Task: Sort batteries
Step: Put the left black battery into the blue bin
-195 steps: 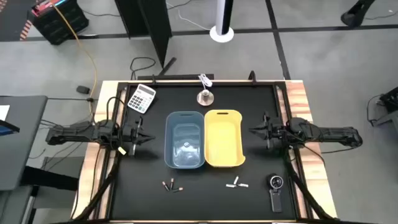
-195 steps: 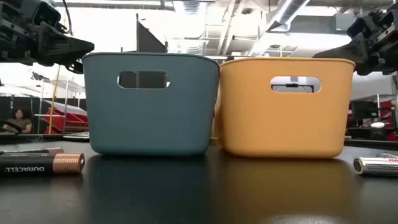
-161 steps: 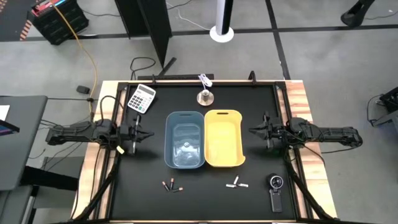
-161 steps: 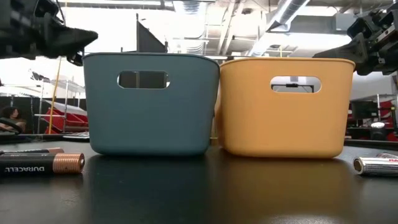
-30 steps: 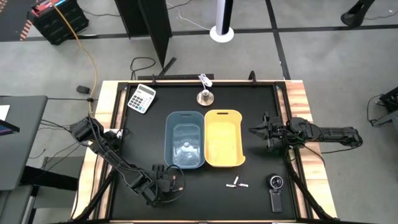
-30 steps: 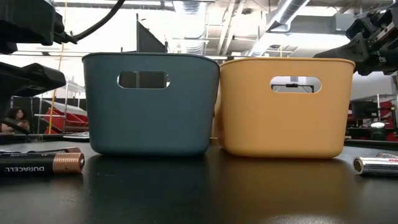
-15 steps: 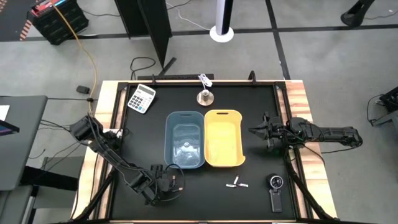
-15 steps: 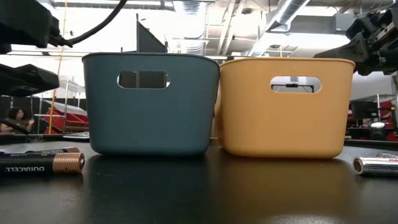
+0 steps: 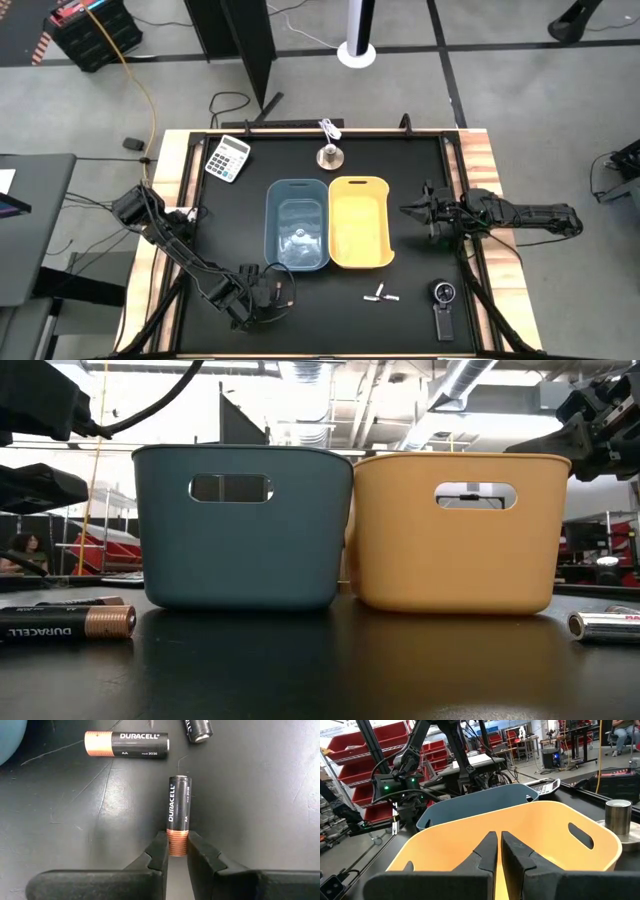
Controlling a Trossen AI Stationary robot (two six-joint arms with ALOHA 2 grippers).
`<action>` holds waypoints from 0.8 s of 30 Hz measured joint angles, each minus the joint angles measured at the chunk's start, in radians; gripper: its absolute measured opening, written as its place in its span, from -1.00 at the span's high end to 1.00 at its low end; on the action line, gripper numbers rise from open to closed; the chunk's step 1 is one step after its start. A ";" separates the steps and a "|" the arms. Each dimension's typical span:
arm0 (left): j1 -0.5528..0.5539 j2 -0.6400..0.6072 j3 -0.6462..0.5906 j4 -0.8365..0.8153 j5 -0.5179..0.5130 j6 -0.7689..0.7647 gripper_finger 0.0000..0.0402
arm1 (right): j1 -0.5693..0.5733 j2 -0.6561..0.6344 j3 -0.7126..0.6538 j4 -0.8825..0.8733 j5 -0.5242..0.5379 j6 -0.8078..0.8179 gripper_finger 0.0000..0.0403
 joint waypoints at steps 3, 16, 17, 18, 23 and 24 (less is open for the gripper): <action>0.000 0.000 0.004 -0.002 0.000 0.000 0.79 | 0.000 0.000 0.000 0.000 0.000 0.000 0.79; -0.003 -0.002 0.073 -0.106 -0.004 0.000 0.80 | 0.000 0.000 0.000 0.000 0.000 0.000 0.79; -0.003 -0.002 0.078 -0.114 -0.005 0.000 0.80 | 0.000 0.000 0.000 0.000 0.000 0.000 0.79; -0.003 -0.002 0.085 -0.125 -0.005 0.000 0.80 | 0.000 0.000 0.000 0.000 0.000 0.000 0.79; -0.003 -0.002 0.120 -0.191 -0.010 0.001 0.80 | 0.000 0.000 0.000 0.000 0.000 0.000 0.79; -0.003 -0.002 0.129 -0.204 -0.011 0.001 0.80 | 0.000 0.000 0.000 0.000 0.000 0.000 0.79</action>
